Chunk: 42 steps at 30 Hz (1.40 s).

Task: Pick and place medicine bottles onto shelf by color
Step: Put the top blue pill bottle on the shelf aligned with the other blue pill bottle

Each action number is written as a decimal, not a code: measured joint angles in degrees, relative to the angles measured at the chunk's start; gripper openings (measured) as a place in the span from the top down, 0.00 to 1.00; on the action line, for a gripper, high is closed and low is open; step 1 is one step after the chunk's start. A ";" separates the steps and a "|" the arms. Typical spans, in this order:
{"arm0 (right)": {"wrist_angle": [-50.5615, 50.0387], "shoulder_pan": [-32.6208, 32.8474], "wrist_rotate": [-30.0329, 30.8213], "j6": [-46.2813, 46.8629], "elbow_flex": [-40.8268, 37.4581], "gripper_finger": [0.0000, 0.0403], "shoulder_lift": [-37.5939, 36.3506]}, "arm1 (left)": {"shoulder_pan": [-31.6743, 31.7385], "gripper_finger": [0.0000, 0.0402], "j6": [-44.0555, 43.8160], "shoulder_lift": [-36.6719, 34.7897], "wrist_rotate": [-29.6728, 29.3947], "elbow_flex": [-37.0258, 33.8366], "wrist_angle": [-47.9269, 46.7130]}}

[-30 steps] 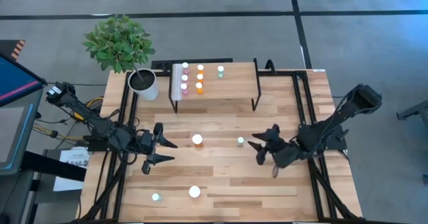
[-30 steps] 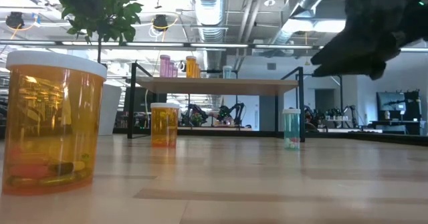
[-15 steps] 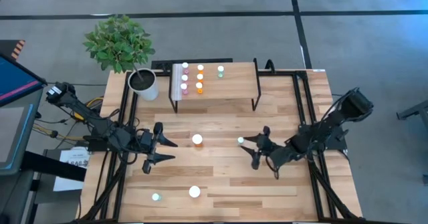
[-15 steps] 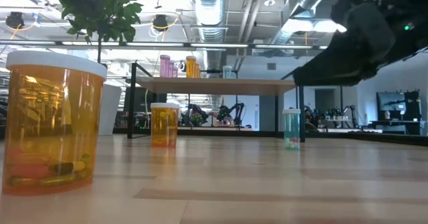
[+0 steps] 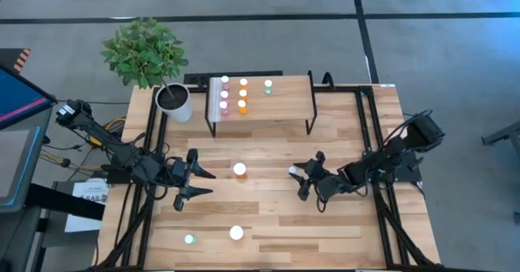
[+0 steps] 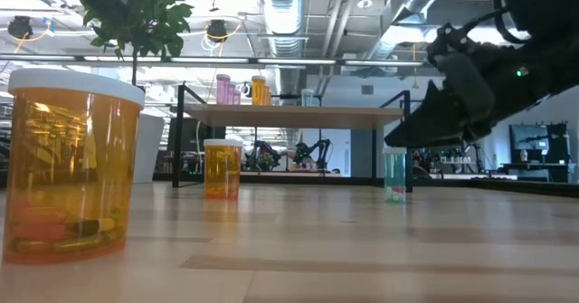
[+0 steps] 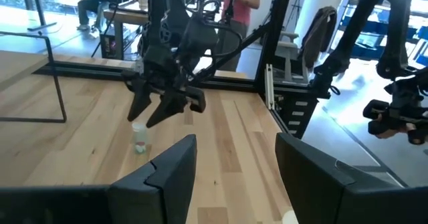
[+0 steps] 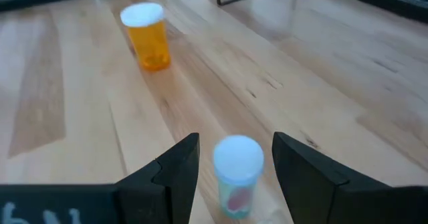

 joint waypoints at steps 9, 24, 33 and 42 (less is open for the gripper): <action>-0.02 0.00 -0.08 3.17 0.00 0.48 3.76 | 0.00 0.52 -0.05 0.00 0.00 0.00 -0.01; 0.66 0.00 -0.05 3.52 0.00 0.65 3.33 | 0.00 0.52 -0.34 0.00 -0.02 0.00 -0.12; 1.90 0.00 -0.06 3.53 0.00 0.69 3.33 | 0.00 0.52 -0.34 0.00 -0.02 0.00 -0.17; 10.99 -0.47 -0.08 -4.86 1.54 0.69 2.80 | -0.02 0.52 -0.33 -0.01 -0.02 0.00 -0.17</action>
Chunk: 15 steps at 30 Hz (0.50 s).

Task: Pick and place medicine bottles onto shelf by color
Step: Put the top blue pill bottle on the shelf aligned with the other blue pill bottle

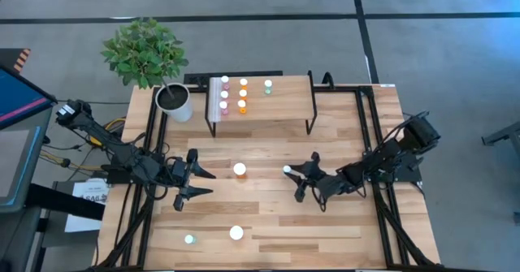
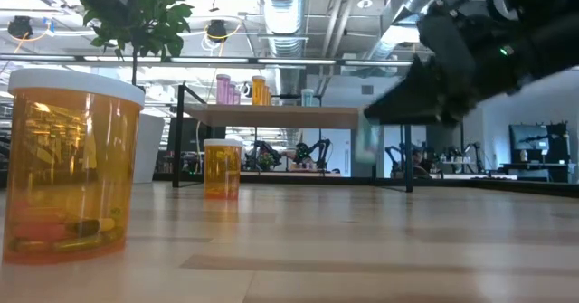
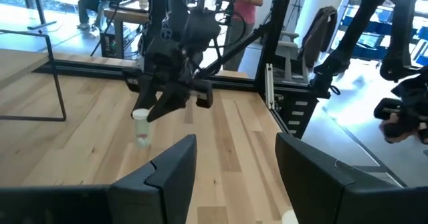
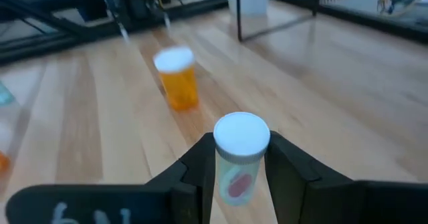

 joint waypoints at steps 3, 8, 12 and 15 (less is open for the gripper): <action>-0.08 -1.05 -0.52 -2.89 1.96 0.69 -0.76 | 0.00 0.52 -0.03 0.01 0.00 0.00 -0.01; -0.09 -5.11 -5.59 -7.66 6.37 0.69 -2.78 | 0.00 0.52 -0.08 -0.01 0.00 0.00 0.01; -0.99 -9.71 -9.23 -12.51 9.97 0.69 -5.20 | 0.00 0.52 -0.15 -0.01 0.00 0.00 0.06; -2.70 -13.97 -11.16 -15.51 12.67 0.69 -7.07 | 0.00 0.52 -0.35 -0.01 0.00 0.00 0.07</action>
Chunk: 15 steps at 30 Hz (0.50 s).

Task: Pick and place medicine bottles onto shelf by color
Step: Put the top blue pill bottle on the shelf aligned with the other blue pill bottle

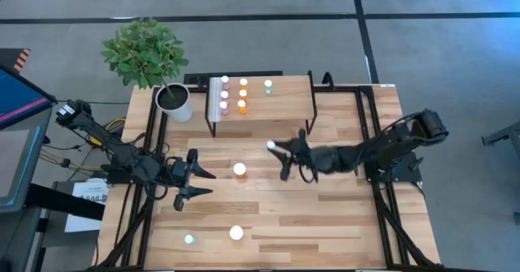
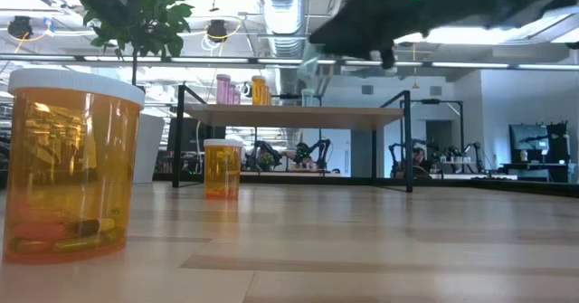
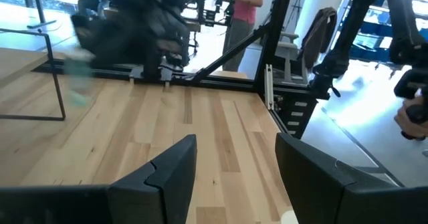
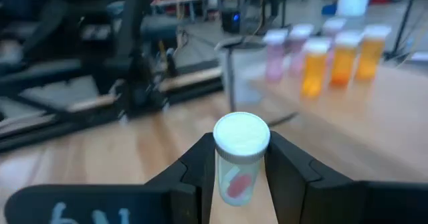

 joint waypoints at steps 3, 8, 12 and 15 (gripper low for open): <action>-2.21 -4.75 -2.75 -2.17 2.87 0.69 -0.78 | 0.00 0.52 -0.03 0.01 0.00 0.00 -0.04; -11.54 -12.68 -7.30 -2.50 9.19 0.68 -1.04 | 0.00 0.52 -0.03 0.00 0.00 0.00 -0.09; -18.88 -17.46 -9.49 -1.93 13.51 0.68 -1.04 | 0.00 0.52 -0.03 0.00 0.00 0.00 -0.11; -23.08 -20.27 -11.32 -0.69 15.82 0.68 -1.04 | 0.00 0.52 0.11 0.02 0.00 0.00 -0.11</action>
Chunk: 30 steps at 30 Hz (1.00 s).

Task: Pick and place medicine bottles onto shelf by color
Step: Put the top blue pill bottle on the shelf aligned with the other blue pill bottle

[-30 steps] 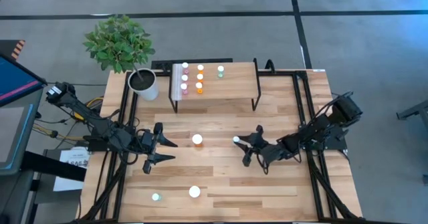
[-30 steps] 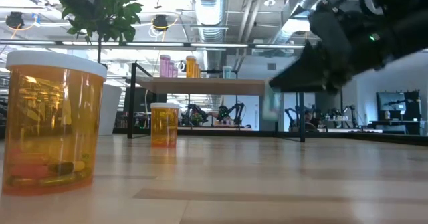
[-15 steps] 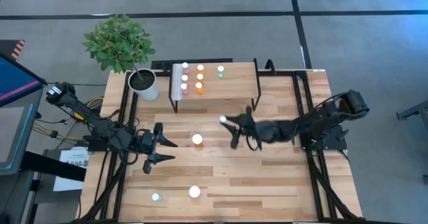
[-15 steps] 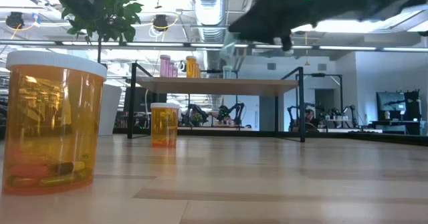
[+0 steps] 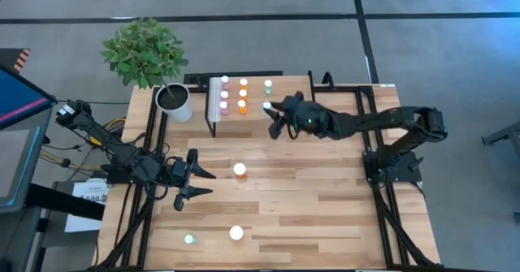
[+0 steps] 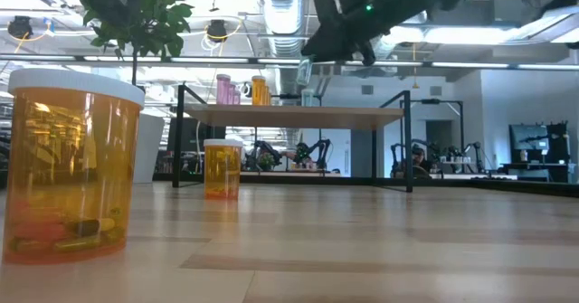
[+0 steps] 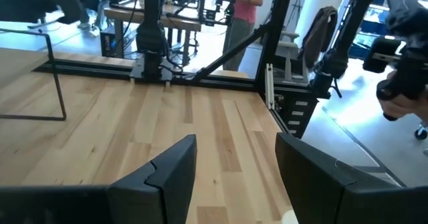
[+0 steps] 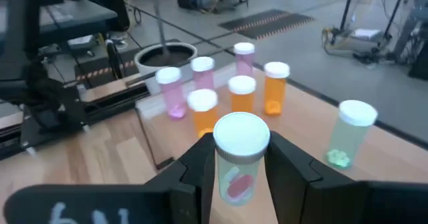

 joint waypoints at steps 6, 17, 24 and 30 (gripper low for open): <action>-4.41 -4.92 -4.45 3.31 2.67 0.68 0.44 | 0.00 0.52 0.23 -0.02 -0.37 0.00 0.02; -7.04 -8.57 -7.58 4.69 3.15 0.68 0.46 | 0.02 0.52 0.73 0.00 -1.85 0.00 0.22; -7.11 -8.55 -9.00 3.87 3.15 0.68 0.46 | 0.02 0.52 0.72 -0.02 -1.88 0.00 0.22; -7.04 -9.11 -9.01 2.83 3.15 0.67 0.46 | 0.01 0.52 0.72 -0.01 -1.90 0.00 0.22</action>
